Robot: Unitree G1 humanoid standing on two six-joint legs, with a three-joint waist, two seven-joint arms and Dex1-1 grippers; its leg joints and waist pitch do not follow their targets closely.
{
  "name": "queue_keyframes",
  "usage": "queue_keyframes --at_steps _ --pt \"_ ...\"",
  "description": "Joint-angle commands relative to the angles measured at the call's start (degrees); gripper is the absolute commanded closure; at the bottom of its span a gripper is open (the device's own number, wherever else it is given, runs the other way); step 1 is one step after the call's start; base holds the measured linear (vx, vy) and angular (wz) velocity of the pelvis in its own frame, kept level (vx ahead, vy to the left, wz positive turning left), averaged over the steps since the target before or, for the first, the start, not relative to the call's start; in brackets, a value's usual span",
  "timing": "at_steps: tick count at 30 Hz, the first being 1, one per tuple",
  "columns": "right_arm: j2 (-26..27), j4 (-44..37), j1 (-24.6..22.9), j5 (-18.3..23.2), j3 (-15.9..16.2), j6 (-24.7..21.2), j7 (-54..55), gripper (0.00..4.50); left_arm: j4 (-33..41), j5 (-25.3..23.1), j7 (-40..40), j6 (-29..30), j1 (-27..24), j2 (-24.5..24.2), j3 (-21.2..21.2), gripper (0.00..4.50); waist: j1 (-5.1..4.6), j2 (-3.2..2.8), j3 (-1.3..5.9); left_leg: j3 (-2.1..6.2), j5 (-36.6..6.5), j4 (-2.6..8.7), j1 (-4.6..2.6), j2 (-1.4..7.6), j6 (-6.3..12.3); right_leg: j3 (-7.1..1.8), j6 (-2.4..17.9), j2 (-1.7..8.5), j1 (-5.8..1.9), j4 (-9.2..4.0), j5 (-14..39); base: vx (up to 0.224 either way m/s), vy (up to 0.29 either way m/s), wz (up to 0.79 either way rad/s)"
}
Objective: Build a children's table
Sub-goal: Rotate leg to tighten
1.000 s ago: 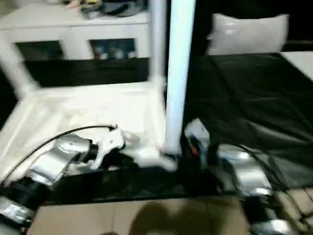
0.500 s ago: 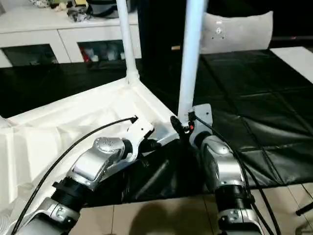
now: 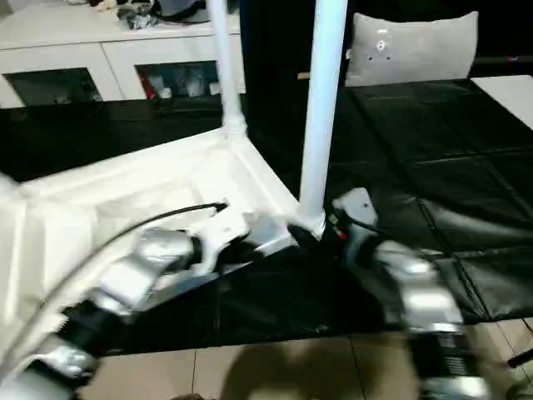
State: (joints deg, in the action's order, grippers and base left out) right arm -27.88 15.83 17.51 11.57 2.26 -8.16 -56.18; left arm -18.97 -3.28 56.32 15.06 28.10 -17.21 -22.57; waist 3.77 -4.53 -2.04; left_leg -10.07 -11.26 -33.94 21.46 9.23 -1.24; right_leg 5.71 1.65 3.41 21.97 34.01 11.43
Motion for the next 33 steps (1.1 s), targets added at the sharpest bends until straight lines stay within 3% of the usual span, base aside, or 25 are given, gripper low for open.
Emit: queue_keyframes --at_steps 1,2,4,5,7,9,10,13,15,16,28,32,33 --pt "-1.25 -1.85 -0.48 -0.53 2.46 1.88 -5.08 0.06 0.02 -0.21 5.30 -2.35 -0.42 -1.20 -3.14 4.50 0.44 1.11 3.16 1.86 -6.21 3.14 -0.06 4.41 8.49 -3.51 9.54 6.04 -2.86 -4.20 8.95 0.000 0.000 0.00" --pt "-2.91 -1.99 -0.63 -0.96 3.67 3.17 -7.97 0.06 -0.21 0.04 8.05 -3.84 -0.26 -2.58 -3.84 4.50 0.69 0.96 3.12 1.77 -6.54 3.17 -0.31 4.56 8.39 -3.54 9.82 6.04 -2.61 -4.30 9.66 0.000 0.000 0.00" --pt "-2.91 -1.99 -0.63 -0.96 3.67 3.17 -7.97 0.06 -0.21 0.04 8.05 -3.84 -0.26 -2.58 -3.84 4.50 1.07 1.10 3.11 1.75 -6.85 3.21 -0.38 4.64 8.24 -3.54 9.87 6.06 -2.60 -4.32 10.61 0.000 0.000 0.00" --pt "-4.12 -1.69 -0.35 -0.87 4.83 4.10 -10.88 0.06 -0.75 0.40 11.93 -5.89 0.08 -4.45 -4.57 4.50 1.56 1.34 3.12 1.70 -6.93 3.27 -0.60 4.77 7.73 -3.60 10.21 6.06 -2.45 -4.36 11.00 0.000 0.000 0.00" --pt "-4.46 -1.56 -0.22 -0.78 5.20 4.31 -11.71 0.06 -0.96 0.58 13.18 -6.49 0.20 -4.98 -4.74 4.50 1.91 1.15 3.11 1.74 -6.89 3.35 -0.58 4.88 7.39 -3.68 10.40 6.08 -2.47 -4.09 10.64 0.000 0.000 0.00" --pt "-4.79 -1.41 0.00 -0.75 6.10 4.49 -13.42 0.06 -1.16 0.83 15.48 -7.40 0.47 -6.00 -5.10 4.50 2.19 1.50 3.08 1.73 -7.05 3.30 -0.48 4.77 7.20 -3.72 10.41 6.21 -2.61 -4.01 10.79 0.000 0.000 0.00" --pt "-4.85 -1.28 0.22 -0.65 6.92 4.30 -14.85 0.06 -1.19 0.95 17.47 -8.36 0.70 -6.96 -5.55 4.50 2.28 1.39 3.08 1.71 -6.99 3.31 -0.48 4.78 7.07 -3.74 10.29 6.26 -2.60 -4.02 11.16 0.000 0.000 0.00" --pt "-5.17 -1.34 0.58 0.32 8.66 2.83 -18.33 0.40 -1.44 1.50 21.35 -10.40 1.13 -8.58 -6.38 4.50 2.56 1.70 3.01 1.67 -7.40 3.35 -0.49 4.68 7.04 -3.71 9.70 6.24 -2.56 -4.18 13.09 0.000 0.000 0.00" --pt "-5.33 -1.43 0.57 0.57 9.22 2.27 -19.43 0.43 -1.53 1.57 22.18 -10.92 1.23 -8.82 -6.55 4.50 2.66 1.59 3.09 1.66 -7.24 3.32 -0.65 4.87 6.81 -3.75 9.77 6.19 -2.42 -4.08 12.85 0.000 0.000 0.00" --pt "-5.51 -1.42 0.55 0.67 9.70 2.06 -20.24 0.66 -1.71 1.62 22.70 -11.37 1.35 -8.95 -6.69 4.50 2.75 1.59 3.10 1.76 -7.13 3.41 -0.68 4.99 6.63 -3.74 10.01 6.16 -2.43 -3.96 12.29 0.000 0.000 0.00" --pt "-5.37 -2.57 -0.75 3.21 9.93 -0.53 -22.87 1.47 -2.70 2.46 23.64 -11.98 1.49 -8.45 -6.35 4.50 2.91 1.71 3.26 1.69 -6.32 3.20 -0.56 4.86 6.56 -3.71 10.40 6.25 -2.67 -3.85 10.84 0.000 0.000 0.00" --pt "-4.66 -3.40 -1.89 4.27 9.66 -1.71 -23.05 1.73 -1.61 3.51 23.07 -10.30 0.41 -8.14 -5.51 4.50 2.98 1.69 3.33 1.70 -5.88 3.15 -0.54 4.91 6.81 -3.70 10.81 6.24 -2.65 -3.67 9.48 0.000 0.000 0.00" --pt "-3.46 -4.02 -2.62 4.98 9.21 -3.06 -21.31 1.75 0.39 4.70 20.85 -6.60 -0.90 -7.33 -4.21 4.50 3.01 1.58 3.32 1.68 -6.00 3.12 -0.54 4.83 6.70 -3.66 10.78 6.22 -2.66 -3.70 9.98 0.000 0.000 0.00"
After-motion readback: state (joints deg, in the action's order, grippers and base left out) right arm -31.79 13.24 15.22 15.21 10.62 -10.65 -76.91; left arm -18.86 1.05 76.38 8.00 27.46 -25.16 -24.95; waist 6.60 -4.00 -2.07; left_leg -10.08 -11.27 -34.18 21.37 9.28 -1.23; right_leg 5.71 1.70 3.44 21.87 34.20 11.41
